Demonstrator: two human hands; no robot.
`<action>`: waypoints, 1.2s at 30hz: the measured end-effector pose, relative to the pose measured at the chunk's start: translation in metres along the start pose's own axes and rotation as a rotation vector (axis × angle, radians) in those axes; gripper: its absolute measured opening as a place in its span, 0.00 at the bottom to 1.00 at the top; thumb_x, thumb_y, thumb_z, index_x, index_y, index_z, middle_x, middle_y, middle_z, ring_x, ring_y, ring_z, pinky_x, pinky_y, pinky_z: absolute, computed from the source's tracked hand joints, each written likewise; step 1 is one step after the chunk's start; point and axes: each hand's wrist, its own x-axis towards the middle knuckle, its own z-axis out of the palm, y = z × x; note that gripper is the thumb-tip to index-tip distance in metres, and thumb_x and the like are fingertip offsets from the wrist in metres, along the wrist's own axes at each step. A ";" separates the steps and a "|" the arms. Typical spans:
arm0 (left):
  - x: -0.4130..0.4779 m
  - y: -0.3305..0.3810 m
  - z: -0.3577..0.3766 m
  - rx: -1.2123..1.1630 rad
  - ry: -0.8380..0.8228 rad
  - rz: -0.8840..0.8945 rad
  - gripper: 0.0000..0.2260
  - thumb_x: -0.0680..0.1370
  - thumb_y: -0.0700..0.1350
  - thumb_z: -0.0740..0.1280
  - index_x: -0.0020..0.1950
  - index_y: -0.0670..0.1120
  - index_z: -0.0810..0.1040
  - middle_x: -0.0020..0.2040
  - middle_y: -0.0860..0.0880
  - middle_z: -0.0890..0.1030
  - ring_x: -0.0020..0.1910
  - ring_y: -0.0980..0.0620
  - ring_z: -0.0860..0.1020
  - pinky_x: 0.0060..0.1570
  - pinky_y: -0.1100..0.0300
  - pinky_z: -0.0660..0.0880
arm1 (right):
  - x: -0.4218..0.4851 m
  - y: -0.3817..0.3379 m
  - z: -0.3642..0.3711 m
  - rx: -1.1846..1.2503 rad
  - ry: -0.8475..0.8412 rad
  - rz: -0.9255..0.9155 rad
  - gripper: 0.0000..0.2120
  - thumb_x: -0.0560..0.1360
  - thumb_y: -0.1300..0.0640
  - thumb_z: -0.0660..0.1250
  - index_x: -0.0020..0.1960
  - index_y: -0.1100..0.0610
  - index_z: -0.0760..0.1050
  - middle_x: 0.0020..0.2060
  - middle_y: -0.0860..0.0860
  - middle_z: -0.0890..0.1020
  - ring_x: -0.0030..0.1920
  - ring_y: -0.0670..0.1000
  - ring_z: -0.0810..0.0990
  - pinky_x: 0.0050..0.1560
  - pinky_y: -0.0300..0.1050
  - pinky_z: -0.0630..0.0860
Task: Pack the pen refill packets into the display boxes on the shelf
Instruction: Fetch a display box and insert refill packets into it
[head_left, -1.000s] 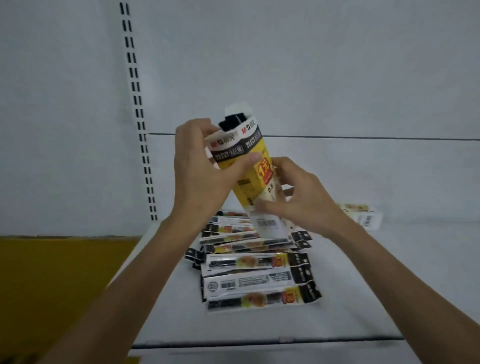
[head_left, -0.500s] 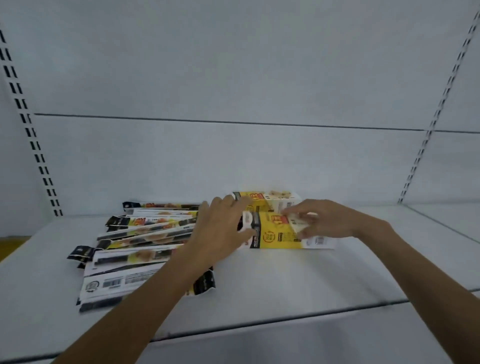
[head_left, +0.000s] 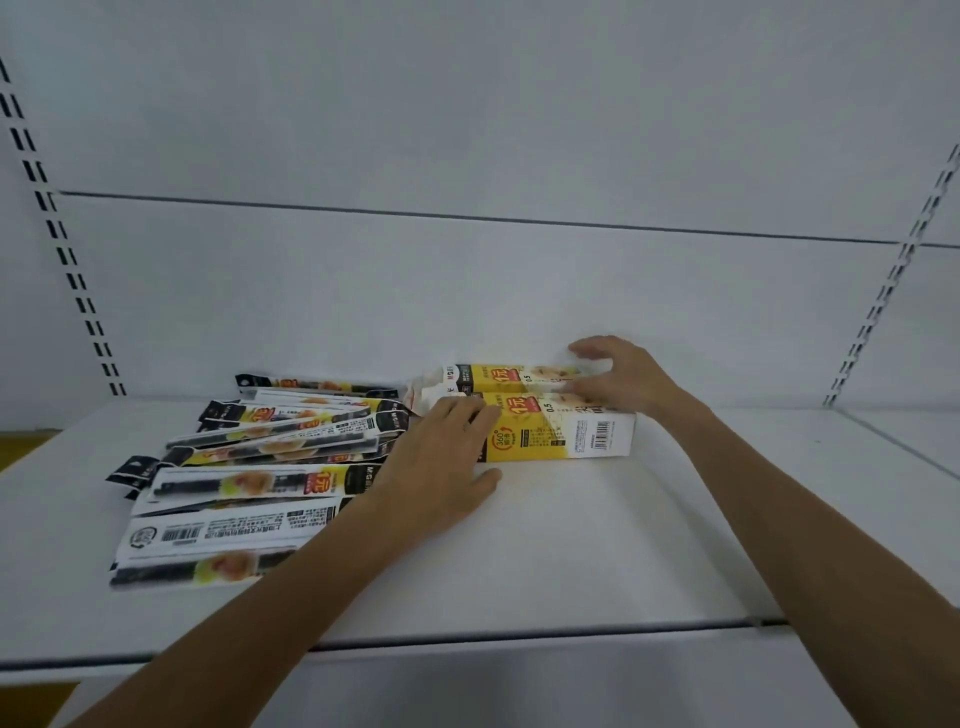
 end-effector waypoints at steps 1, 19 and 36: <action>0.000 0.001 0.000 -0.008 -0.006 -0.005 0.26 0.77 0.54 0.59 0.72 0.50 0.56 0.72 0.52 0.60 0.71 0.53 0.56 0.67 0.57 0.63 | 0.007 0.000 0.001 -0.001 -0.053 0.020 0.25 0.69 0.55 0.74 0.64 0.53 0.71 0.59 0.49 0.74 0.59 0.46 0.72 0.50 0.38 0.71; -0.005 0.007 -0.015 0.142 -0.053 0.028 0.24 0.79 0.57 0.55 0.71 0.46 0.59 0.72 0.48 0.62 0.70 0.50 0.60 0.69 0.53 0.56 | 0.003 -0.006 -0.032 -0.063 -0.091 -0.038 0.24 0.66 0.53 0.76 0.61 0.54 0.77 0.54 0.51 0.79 0.53 0.48 0.76 0.43 0.37 0.72; -0.053 -0.055 -0.151 -0.963 1.369 -0.385 0.16 0.75 0.47 0.62 0.62 0.51 0.62 0.57 0.55 0.68 0.54 0.60 0.73 0.51 0.66 0.74 | -0.047 -0.137 0.058 0.081 -0.063 -0.528 0.24 0.67 0.55 0.75 0.61 0.52 0.71 0.50 0.44 0.74 0.56 0.47 0.75 0.49 0.45 0.79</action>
